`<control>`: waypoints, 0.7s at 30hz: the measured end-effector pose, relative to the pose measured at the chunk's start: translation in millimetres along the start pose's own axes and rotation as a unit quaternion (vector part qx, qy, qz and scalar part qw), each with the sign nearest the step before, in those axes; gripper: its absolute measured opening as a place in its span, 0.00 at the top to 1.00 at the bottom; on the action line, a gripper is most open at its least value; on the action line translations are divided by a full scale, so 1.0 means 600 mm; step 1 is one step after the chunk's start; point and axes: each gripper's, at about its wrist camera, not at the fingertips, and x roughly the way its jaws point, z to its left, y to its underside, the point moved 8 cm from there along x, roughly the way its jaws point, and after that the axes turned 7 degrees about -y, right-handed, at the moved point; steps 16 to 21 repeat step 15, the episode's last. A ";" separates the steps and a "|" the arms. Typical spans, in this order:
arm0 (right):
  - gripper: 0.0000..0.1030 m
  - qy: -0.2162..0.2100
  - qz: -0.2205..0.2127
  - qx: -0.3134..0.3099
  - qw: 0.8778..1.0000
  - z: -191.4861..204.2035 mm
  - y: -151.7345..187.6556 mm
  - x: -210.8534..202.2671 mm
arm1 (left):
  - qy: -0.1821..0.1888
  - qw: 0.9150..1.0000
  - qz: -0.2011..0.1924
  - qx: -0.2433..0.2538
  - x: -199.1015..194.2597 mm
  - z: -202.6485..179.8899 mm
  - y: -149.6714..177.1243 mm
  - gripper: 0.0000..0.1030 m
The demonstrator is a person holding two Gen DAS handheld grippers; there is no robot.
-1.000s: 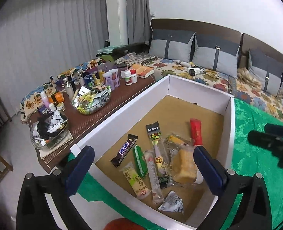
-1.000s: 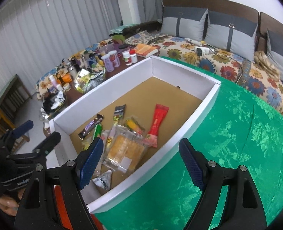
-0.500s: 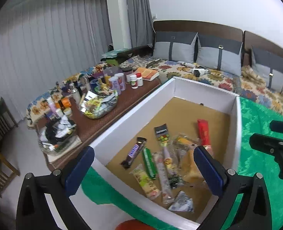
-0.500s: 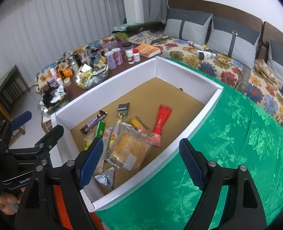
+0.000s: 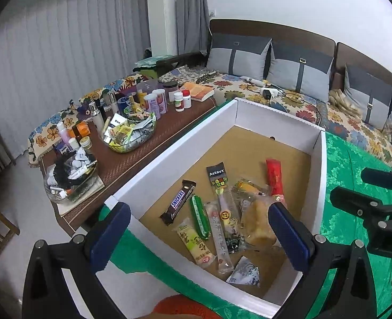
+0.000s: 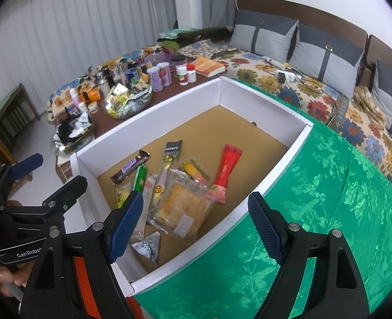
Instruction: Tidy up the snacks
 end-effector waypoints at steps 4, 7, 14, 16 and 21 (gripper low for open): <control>0.18 -0.001 0.002 -0.001 1.000 0.001 0.002 0.003 | 0.002 1.000 0.002 -0.004 0.003 0.002 -0.003 0.01; 0.18 -0.001 0.002 0.000 1.000 0.001 0.002 0.003 | 0.002 1.000 0.002 0.000 0.006 0.002 -0.003 0.01; 0.18 -0.001 0.003 -0.001 1.000 0.000 0.003 0.005 | 0.000 1.000 0.007 -0.006 0.009 0.000 -0.001 0.01; 0.18 -0.001 0.002 0.000 1.000 0.001 0.002 0.004 | 0.000 1.000 0.006 -0.004 0.009 -0.002 -0.001 0.01; 0.18 -0.001 0.002 0.000 1.000 0.001 0.002 0.004 | 0.000 1.000 0.006 -0.004 0.009 -0.002 -0.001 0.01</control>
